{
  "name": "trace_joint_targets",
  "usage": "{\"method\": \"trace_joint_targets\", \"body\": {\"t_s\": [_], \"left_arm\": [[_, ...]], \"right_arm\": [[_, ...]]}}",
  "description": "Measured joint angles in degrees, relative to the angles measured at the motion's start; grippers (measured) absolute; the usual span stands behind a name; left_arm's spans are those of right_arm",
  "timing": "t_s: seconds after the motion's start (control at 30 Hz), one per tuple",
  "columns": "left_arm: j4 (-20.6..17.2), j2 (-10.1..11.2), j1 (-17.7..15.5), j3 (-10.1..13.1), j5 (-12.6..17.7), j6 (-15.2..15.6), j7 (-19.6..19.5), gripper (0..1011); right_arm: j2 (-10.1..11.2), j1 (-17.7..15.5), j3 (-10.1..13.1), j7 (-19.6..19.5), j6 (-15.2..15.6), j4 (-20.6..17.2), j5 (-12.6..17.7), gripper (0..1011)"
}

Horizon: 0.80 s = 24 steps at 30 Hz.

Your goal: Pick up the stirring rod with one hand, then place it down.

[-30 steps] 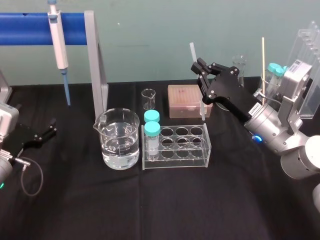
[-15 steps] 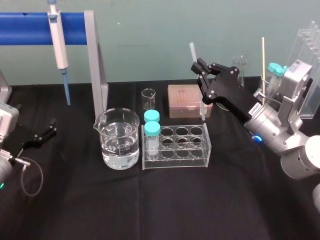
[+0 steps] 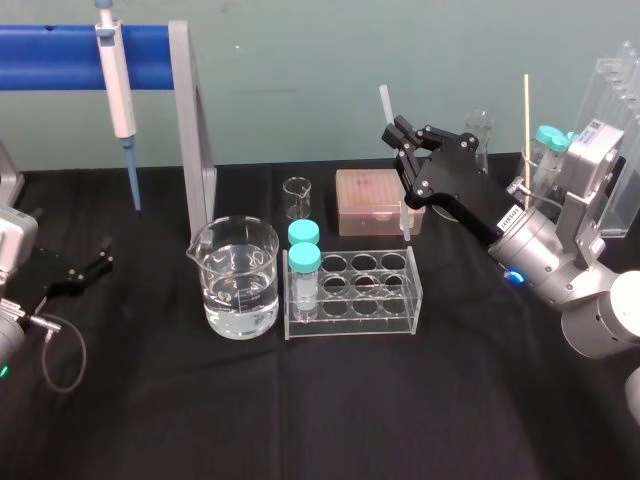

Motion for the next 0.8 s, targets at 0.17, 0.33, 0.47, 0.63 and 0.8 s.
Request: {"method": "trace_joint_targets", "body": {"t_s": [0.17, 0.33, 0.47, 0.63, 0.8], "left_arm": [[0.0, 0.0, 0.0, 0.0, 0.0, 0.0, 0.0, 1000], [0.0, 0.0, 0.0, 0.0, 0.0, 0.0, 0.0, 1000], [0.0, 0.0, 0.0, 0.0, 0.0, 0.0, 0.0, 1000], [0.0, 0.0, 0.0, 0.0, 0.0, 0.0, 0.0, 1000], [0.0, 0.0, 0.0, 0.0, 0.0, 0.0, 0.0, 1000]], "right_arm": [[0.0, 0.0, 0.0, 0.0, 0.0, 0.0, 0.0, 58], [0.0, 0.0, 0.0, 0.0, 0.0, 0.0, 0.0, 58], [0.0, 0.0, 0.0, 0.0, 0.0, 0.0, 0.0, 58], [0.0, 0.0, 0.0, 0.0, 0.0, 0.0, 0.0, 58], [0.0, 0.0, 0.0, 0.0, 0.0, 0.0, 0.0, 58]]}}
